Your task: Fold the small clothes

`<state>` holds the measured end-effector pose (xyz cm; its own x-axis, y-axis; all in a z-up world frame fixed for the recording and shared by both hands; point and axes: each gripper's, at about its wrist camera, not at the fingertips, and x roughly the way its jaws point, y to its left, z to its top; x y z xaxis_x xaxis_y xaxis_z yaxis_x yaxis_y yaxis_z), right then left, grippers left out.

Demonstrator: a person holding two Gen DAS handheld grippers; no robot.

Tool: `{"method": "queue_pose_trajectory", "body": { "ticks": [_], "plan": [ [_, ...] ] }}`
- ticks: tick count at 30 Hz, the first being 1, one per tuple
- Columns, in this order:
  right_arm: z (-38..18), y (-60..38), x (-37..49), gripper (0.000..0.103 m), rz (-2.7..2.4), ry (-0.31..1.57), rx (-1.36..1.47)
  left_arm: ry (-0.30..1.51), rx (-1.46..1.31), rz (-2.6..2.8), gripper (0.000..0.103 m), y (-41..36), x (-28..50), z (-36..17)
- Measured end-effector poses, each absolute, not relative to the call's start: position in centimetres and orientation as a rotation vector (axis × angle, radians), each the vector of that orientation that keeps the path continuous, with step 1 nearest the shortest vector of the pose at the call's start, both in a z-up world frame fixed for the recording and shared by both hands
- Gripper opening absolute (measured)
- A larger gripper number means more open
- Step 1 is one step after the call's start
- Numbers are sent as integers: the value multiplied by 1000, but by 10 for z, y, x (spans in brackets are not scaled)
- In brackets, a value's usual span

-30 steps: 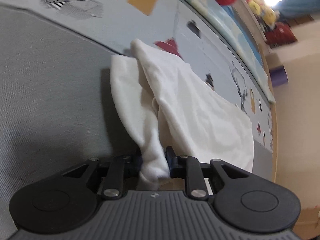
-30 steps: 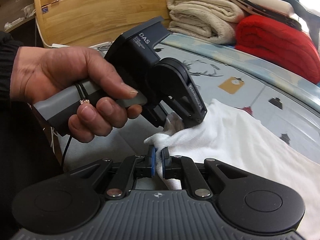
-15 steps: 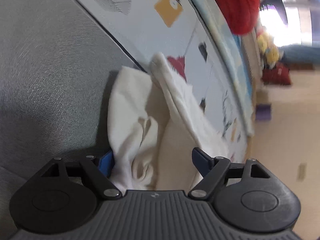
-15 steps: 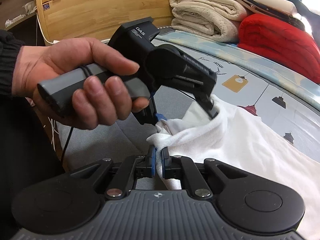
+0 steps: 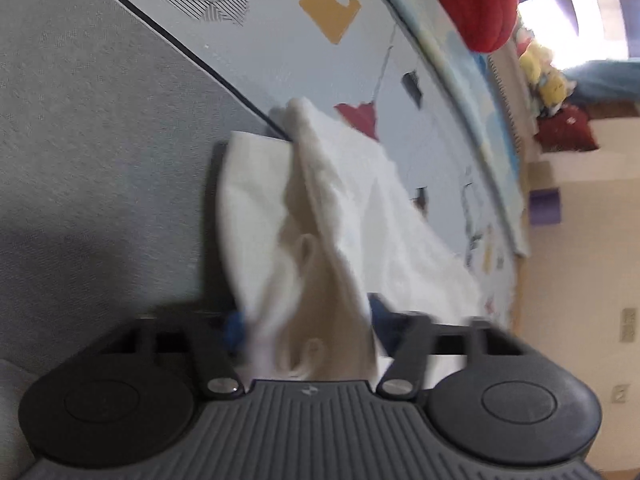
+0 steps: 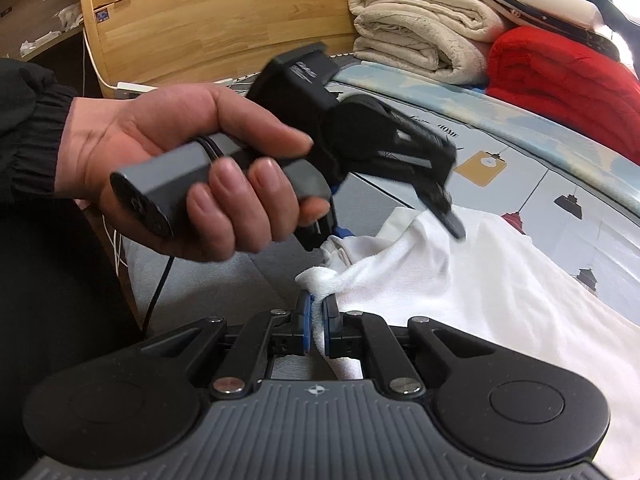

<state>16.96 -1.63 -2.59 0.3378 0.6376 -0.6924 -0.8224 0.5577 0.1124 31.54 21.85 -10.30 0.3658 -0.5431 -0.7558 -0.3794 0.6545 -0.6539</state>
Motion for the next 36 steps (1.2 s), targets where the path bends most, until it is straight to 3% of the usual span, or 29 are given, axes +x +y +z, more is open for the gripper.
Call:
{"method": "queue_pose_trajectory", "body": {
  "ticks": [1,2,10,16,33,36],
  "plan": [
    [-26,-15,170,6,970,763,-278,1236,-889,-123,18,220,315,-101],
    [-26,-14,170,6,975,766,-278,1229,-887,-129,16,224,312,-100],
    [-15,-3,165,5,1056,749,-219,1176,-801,-138,16,244,285,-63],
    [-3,-28,152,5,1005,728,-252,1164,-731,-184,15,214,282,-38],
    [4,-247,129,1,450,761,-183,1036,-582,-590,16,-57,313,-6],
    [0,-272,128,1,353,795,-177,1039,-559,-683,25,-91,310,-7]
  ]
}}
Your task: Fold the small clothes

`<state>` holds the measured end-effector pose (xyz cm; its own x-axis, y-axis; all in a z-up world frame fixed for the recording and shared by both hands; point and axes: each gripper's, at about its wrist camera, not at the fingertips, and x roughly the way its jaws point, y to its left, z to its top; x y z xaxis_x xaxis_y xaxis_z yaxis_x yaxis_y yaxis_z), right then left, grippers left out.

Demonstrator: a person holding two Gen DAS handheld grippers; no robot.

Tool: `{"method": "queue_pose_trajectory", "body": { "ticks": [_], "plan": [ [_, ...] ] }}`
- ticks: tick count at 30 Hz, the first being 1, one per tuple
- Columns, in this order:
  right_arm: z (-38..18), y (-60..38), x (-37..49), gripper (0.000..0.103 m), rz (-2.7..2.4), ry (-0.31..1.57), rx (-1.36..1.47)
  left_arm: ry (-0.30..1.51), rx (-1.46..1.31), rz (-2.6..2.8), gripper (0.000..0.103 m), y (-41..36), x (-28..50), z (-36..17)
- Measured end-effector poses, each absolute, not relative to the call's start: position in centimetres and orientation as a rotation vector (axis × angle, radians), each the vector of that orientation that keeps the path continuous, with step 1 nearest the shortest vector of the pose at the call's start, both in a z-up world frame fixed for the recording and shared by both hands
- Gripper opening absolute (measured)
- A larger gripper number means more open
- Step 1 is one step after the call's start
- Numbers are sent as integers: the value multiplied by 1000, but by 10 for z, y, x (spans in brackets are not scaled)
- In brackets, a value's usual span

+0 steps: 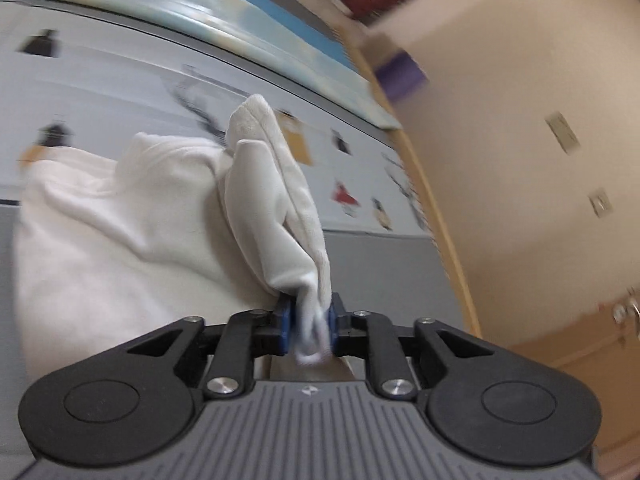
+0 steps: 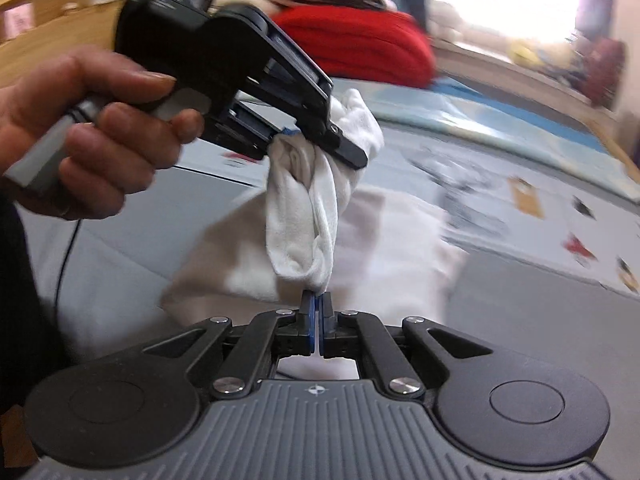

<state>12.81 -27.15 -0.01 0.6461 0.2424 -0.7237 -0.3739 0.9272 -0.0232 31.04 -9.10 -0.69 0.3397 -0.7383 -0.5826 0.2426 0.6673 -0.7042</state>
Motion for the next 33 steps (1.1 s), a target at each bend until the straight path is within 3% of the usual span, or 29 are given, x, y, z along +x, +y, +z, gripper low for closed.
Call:
{"method": "queue_pose_trajectory", "body": {
  "ticks": [1,2,4,9,10,11,13,16,21,23,25,29,33],
  "plan": [
    [-2,-278,128,1,321,810,-174,1035,-566,-707,32,-96,310,-6],
    [-5,-284,130,1,289,829,-171,1030,-584,-721,46,-97,310,-5],
    [-12,-290,136,1,208,896,-159,992,-595,-663,59,-87,312,-1],
    [-16,-315,147,7,159,925,100,996,-560,-480,57,-49,315,1],
    [-14,-316,148,17,162,912,135,1010,-554,-465,57,-42,313,0],
    [-14,-317,146,36,163,904,168,1017,-540,-461,57,-37,311,0],
    [-16,-316,153,52,158,907,227,1025,-476,-459,57,-32,308,3],
    [-28,-311,172,52,137,950,280,1030,-342,-468,57,-32,299,6],
    [-48,-315,194,47,49,1022,382,987,-57,-482,57,-34,268,8],
    [-49,-316,195,17,36,1025,389,985,43,-496,57,-39,258,5],
    [-45,-317,194,3,24,1004,386,975,111,-508,57,-43,252,2],
    [-27,-325,193,1,-37,942,357,964,168,-532,57,-47,248,-3],
    [-27,-333,210,1,-45,1041,269,960,165,-545,57,-46,247,-2]
  ]
}}
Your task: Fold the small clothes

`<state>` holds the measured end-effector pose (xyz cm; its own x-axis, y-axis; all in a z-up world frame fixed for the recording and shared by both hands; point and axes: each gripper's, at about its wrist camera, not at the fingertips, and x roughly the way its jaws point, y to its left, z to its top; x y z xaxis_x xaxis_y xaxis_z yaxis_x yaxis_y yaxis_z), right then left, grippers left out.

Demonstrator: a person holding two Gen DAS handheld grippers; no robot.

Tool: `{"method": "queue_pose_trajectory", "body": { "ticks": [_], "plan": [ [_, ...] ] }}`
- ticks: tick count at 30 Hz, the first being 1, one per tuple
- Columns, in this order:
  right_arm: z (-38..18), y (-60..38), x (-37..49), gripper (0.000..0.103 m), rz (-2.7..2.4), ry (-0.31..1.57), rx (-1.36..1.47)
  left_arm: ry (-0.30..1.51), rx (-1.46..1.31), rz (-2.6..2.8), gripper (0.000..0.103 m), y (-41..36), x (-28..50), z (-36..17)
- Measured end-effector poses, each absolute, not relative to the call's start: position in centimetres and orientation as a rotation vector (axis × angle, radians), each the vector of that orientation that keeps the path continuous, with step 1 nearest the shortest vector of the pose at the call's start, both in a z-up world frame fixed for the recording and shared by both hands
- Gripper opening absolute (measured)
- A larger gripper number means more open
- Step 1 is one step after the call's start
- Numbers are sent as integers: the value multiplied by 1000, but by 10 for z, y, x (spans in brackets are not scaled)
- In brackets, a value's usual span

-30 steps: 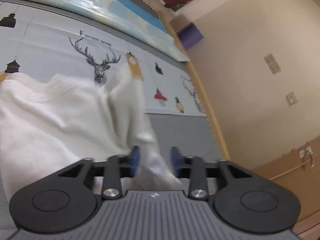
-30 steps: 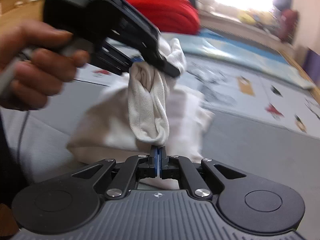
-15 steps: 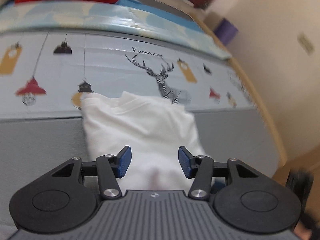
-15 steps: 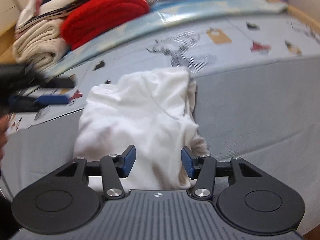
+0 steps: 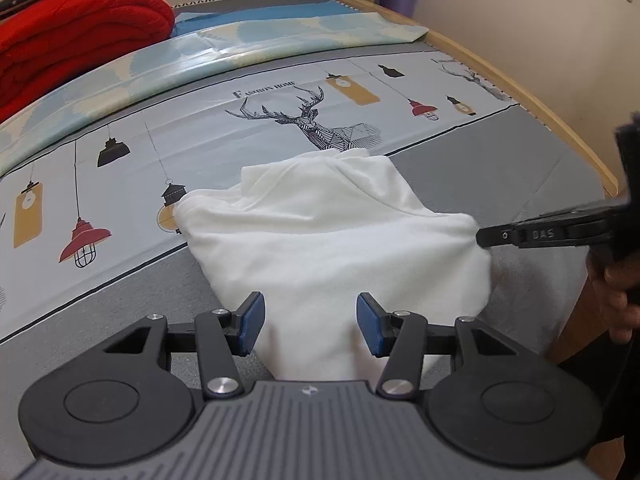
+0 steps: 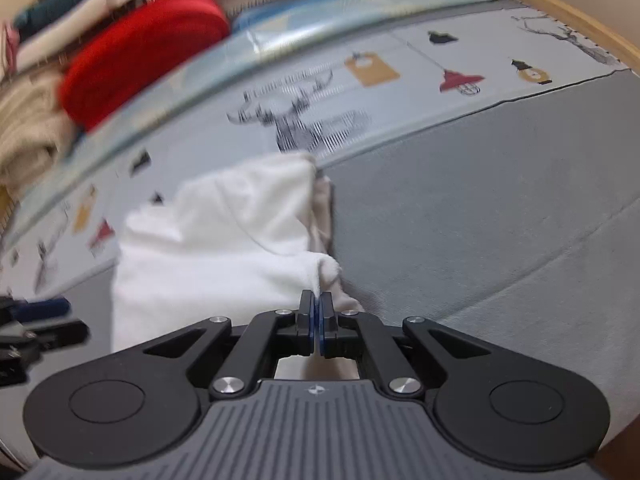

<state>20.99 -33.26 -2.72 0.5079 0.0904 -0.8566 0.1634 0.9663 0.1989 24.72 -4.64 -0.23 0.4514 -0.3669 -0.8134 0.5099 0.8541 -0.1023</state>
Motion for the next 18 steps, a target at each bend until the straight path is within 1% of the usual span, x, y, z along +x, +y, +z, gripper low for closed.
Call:
{"method": "queue_pose_trajectory", "body": {
  "ticks": [3,4,6,7,8,9,10,11,12,13,14,15,17,18],
  "plan": [
    [-25,-334,226,3,-22,1140,176,957,154,-542,57,-45,248,-1],
    [-19,-337,229,3,-24,1125,166,957,149,-541,57,-45,248,0],
    [0,-343,234,4,-5,1036,157,958,141,-539,57,-45,249,0],
    [11,-345,236,8,23,986,160,957,141,-537,57,-44,250,-1],
    [20,-345,238,15,59,938,158,958,142,-533,55,-44,251,-2],
    [27,-344,240,19,89,906,146,961,145,-528,53,-44,252,-3],
    [31,-341,241,28,123,874,122,963,147,-521,50,-44,253,-4],
    [32,-337,242,32,153,857,98,964,147,-518,47,-43,254,-5],
    [30,-331,243,33,193,848,70,966,146,-514,46,-42,256,-6],
    [25,-326,243,33,227,848,46,972,145,-510,42,-42,257,-8],
    [19,-321,242,33,240,840,15,982,145,-509,36,-41,259,-10],
    [12,-314,241,33,237,835,-38,992,145,-507,32,-41,260,-12],
    [5,-300,244,33,229,840,-147,1013,140,-510,20,-39,262,-15],
    [5,-298,244,33,245,828,-150,1018,138,-518,18,-38,263,-16]
  ]
}}
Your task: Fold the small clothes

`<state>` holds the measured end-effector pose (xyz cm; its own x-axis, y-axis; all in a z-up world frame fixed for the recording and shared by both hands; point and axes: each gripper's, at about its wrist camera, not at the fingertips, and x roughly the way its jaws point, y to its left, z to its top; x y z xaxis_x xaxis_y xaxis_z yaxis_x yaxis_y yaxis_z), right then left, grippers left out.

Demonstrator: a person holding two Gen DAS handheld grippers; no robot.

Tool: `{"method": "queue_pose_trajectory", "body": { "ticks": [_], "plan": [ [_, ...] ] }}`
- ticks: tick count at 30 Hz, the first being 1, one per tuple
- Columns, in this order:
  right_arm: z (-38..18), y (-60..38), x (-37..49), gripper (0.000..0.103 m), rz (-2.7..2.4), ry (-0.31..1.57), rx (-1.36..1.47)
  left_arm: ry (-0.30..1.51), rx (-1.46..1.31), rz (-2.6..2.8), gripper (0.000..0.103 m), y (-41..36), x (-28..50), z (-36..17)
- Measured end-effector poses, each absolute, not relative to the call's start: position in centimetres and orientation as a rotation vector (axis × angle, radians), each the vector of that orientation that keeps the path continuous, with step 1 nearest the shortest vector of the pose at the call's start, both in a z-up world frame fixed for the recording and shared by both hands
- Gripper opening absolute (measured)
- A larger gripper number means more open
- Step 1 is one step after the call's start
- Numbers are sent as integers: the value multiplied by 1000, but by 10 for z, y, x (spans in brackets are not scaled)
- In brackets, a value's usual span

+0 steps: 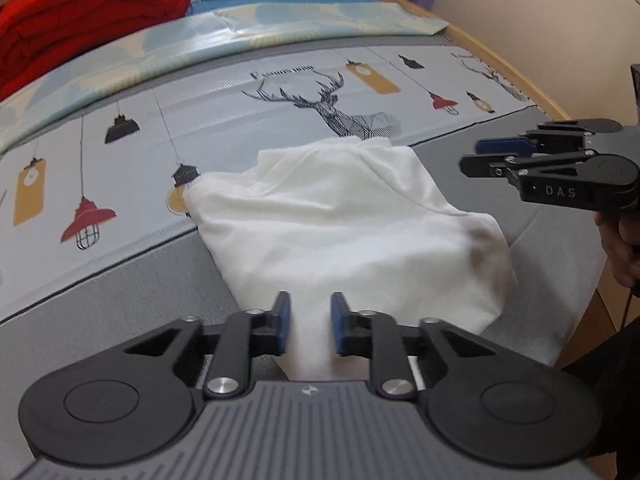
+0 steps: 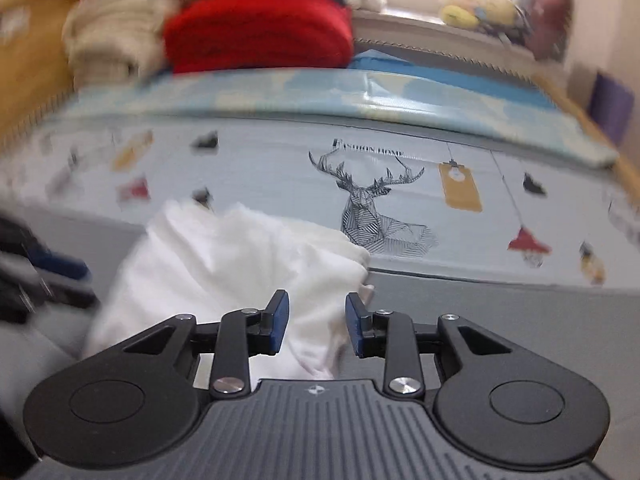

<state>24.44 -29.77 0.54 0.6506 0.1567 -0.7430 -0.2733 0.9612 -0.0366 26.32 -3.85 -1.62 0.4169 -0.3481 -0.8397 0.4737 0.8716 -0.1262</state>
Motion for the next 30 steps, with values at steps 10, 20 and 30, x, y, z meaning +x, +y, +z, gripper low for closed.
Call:
{"method": "queue_pose_trajectory", "body": {
  "ticks": [10,20,30],
  "plan": [
    [-38,-297,258,32,352,1096,-200,1259,284,-702,15,-62,253,-68],
    [-41,-315,265,39,323,1146,-91,1177,45,-622,16,-39,283,-43],
    [-13,-342,297,41,149,940,207,1208,-46,-500,17,-32,311,-58]
  ]
}}
